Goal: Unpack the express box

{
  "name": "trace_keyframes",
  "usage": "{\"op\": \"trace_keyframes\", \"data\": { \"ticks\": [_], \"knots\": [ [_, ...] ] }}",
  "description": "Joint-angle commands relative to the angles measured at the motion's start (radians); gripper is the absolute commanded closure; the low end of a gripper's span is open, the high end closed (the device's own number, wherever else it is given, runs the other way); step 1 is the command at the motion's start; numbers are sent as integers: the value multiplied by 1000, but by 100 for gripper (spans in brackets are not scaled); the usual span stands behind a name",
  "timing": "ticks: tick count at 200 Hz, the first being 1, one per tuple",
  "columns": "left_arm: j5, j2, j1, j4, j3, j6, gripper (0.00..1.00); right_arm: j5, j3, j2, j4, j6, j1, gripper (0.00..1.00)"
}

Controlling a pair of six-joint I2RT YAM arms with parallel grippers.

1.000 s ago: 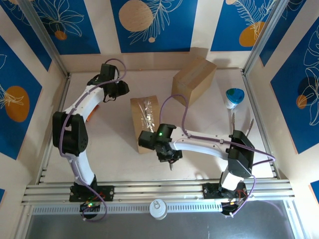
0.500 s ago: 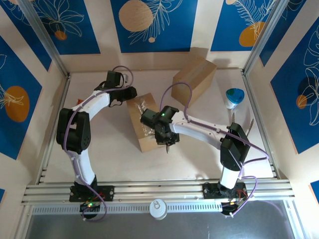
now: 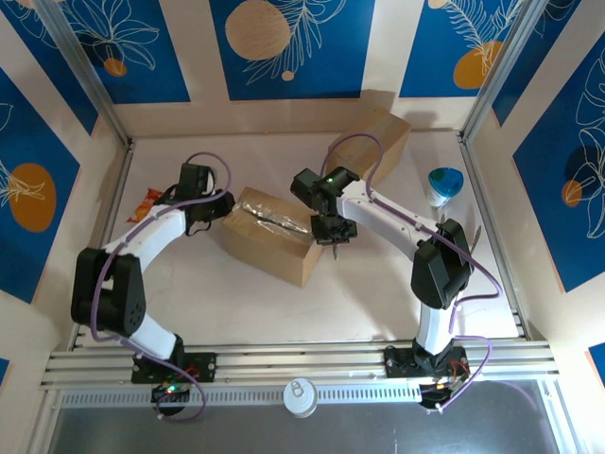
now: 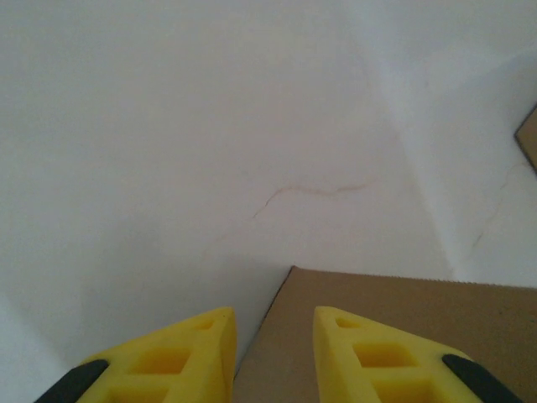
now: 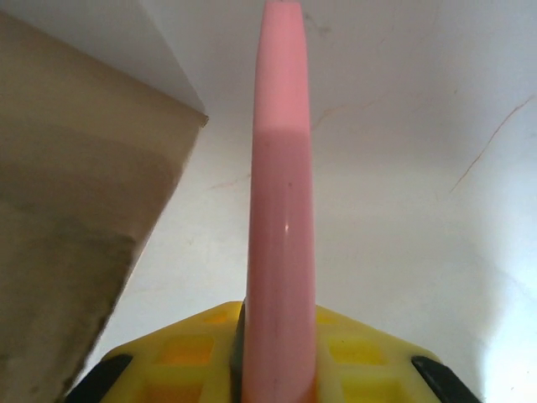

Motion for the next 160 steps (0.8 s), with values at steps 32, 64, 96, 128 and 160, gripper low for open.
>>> {"op": "trace_keyframes", "data": {
  "ticks": [32,64,96,128,160],
  "knots": [
    [42,-148,-95,-80,-110,-49,67,-73,32,45,225,-75,-5,100],
    [-27,-155,-96,-129,-98,-34,57,-84,6,29,233,-46,-1,100],
    [-148,-169,-91,-201,-51,-14,49,-82,-37,-9,226,-11,9,100],
    [-150,-140,-86,-213,8,9,48,-94,-93,-47,233,24,19,100],
    [-92,-88,-86,-163,30,8,48,-96,-121,-70,230,44,33,100]
  ]
}}
